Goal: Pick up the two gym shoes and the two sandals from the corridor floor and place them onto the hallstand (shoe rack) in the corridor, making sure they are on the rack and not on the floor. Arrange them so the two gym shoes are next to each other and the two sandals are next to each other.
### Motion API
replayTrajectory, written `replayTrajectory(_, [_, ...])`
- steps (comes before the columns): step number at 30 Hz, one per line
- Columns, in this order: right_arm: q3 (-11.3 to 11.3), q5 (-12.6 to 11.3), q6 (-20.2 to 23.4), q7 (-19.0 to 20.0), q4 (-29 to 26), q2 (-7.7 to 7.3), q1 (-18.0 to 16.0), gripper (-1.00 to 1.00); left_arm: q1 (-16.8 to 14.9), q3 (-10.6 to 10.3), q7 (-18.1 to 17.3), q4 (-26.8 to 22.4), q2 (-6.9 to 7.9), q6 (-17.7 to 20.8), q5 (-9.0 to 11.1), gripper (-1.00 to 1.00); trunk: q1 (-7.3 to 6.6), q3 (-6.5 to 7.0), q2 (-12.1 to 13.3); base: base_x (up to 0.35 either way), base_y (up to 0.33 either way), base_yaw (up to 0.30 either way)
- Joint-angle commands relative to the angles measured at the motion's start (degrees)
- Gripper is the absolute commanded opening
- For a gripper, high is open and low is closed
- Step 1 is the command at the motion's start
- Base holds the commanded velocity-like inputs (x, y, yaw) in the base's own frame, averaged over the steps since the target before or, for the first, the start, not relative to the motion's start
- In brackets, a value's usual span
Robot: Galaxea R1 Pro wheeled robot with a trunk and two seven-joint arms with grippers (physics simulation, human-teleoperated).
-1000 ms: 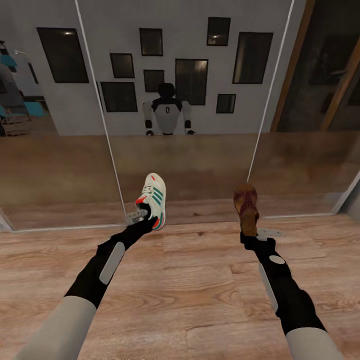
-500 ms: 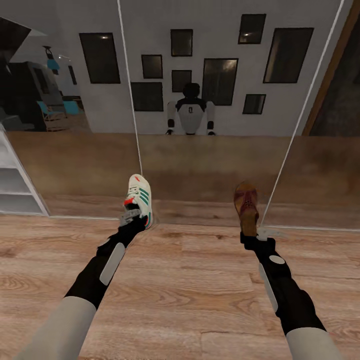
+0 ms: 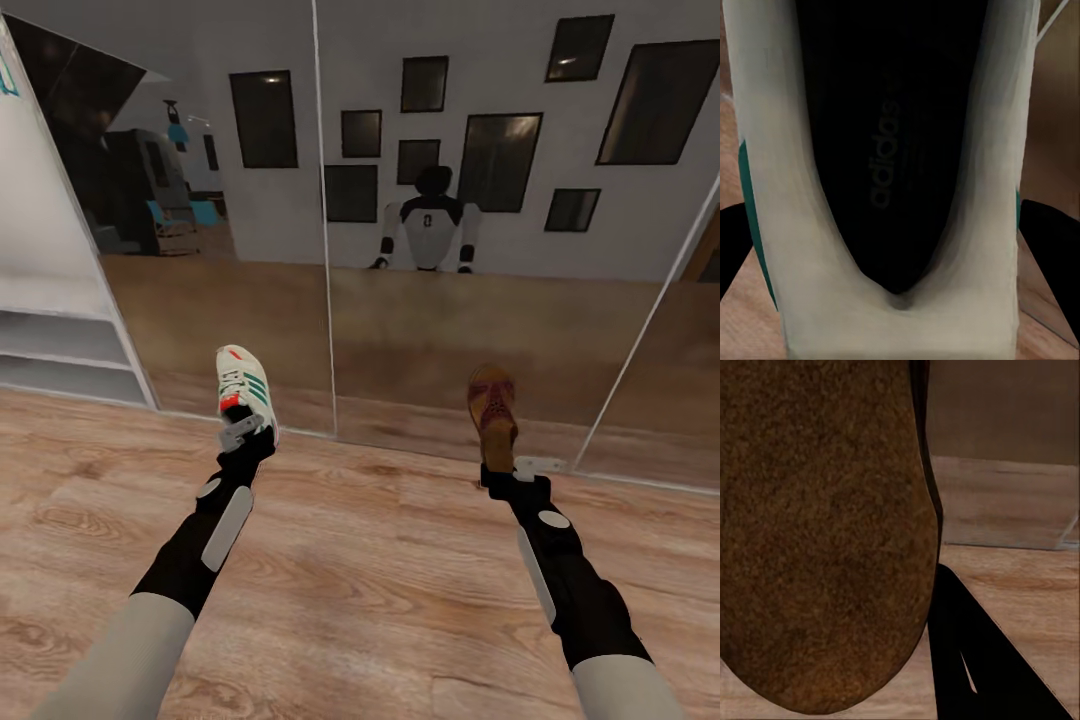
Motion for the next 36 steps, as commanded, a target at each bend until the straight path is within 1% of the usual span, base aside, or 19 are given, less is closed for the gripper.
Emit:
replayTrajectory(1, [0.05, 0.07, 0.4, -0.23, -0.12, -0.02, -0.01, -1.0, -0.04, -0.13, 0.46, -0.08, 0.01, 0.18, 0.26, -1.0, -0.01, -0.05, -0.02, 0.0, 0.0, 0.3])
replayTrajectory(7, [0.05, 0.07, 0.4, -0.23, -0.12, -0.02, -0.01, -1.0, -0.04, -0.59, 0.46, -0.08, 0.01, 0.18, 0.26, -1.0, -0.01, -0.05, -0.02, 0.0, 0.0, 0.299])
replayTrajectory(11, [0.05, 0.07, 0.4, -0.23, -0.12, -0.02, -0.01, -1.0, -0.04, -1.85, 0.46, -0.08, 0.01, 0.18, 0.26, -1.0, -0.01, -0.05, -0.02, 0.0, 0.0, 0.299])
replayTrajectory(13, [0.05, 0.07, 0.4, -0.23, -0.12, -0.02, -0.01, -1.0, -0.04, -1.98, 0.48, -0.08, 0.01, 0.18, 0.26, -1.0, -0.01, -0.06, -0.02, 0.0, 0.0, 0.299])
replayTrajectory(36, [0.13, 0.15, 0.4, -0.23, -0.12, -0.02, -0.01, -1.0, -0.04, -1.99, 0.55, -0.28, 0.17, 0.27, 0.18, -1.0, -0.01, -0.78, -0.02, 0.0, 0.0, 0.299])
